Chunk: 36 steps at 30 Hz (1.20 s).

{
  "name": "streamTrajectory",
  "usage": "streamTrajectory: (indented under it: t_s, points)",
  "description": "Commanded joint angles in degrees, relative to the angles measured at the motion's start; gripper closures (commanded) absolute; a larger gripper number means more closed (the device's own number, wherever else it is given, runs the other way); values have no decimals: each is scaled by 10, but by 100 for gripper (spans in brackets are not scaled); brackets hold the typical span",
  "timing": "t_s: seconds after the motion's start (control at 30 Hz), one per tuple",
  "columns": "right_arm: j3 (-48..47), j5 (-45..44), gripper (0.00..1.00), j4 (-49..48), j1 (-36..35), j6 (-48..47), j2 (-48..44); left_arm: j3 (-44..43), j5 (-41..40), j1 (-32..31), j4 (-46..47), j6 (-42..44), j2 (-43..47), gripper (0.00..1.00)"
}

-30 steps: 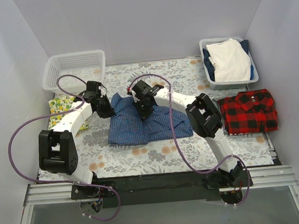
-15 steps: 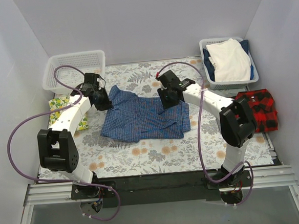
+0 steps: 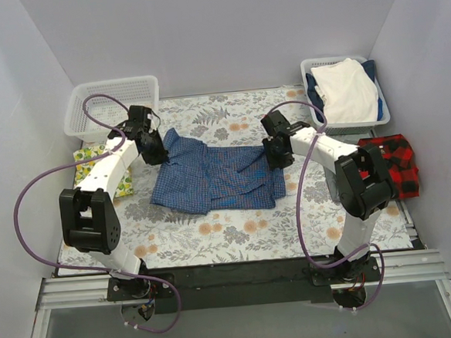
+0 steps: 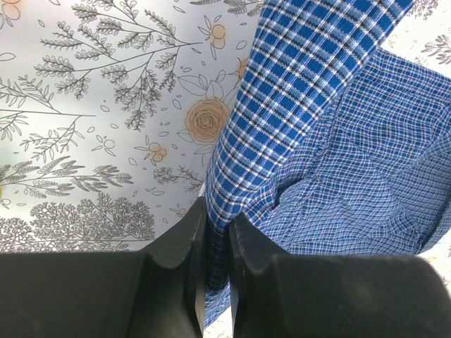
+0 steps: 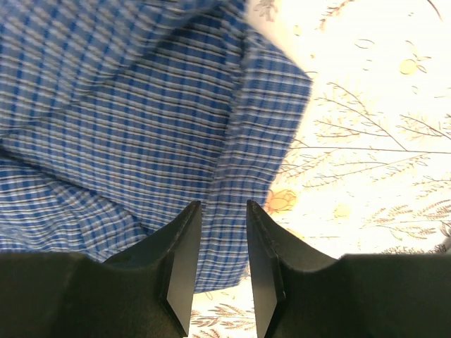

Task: Fold and stack the long sleeve shirts
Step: Fold the shirt

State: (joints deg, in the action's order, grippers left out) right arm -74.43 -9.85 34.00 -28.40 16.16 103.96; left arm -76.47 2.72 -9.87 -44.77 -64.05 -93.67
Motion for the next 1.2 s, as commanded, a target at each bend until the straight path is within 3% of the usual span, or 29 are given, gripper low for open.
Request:
streamTrajectory:
  t_s: [0.0,0.57,0.8,1.17]
  points:
    - [3,-10,59,5,3,1,0,-27,-20,3,-12,6,5,92]
    - [3,95,55,-8,-15,-9,60,-125,-81,-10,-66,-17,-47,90]
    - [-4,95,48,-8,-30,-4,64,-158,-126,-69,-89,-41,-62,89]
    - [-19,95,47,-8,-34,0,56,-252,-177,-153,-155,-90,-120,85]
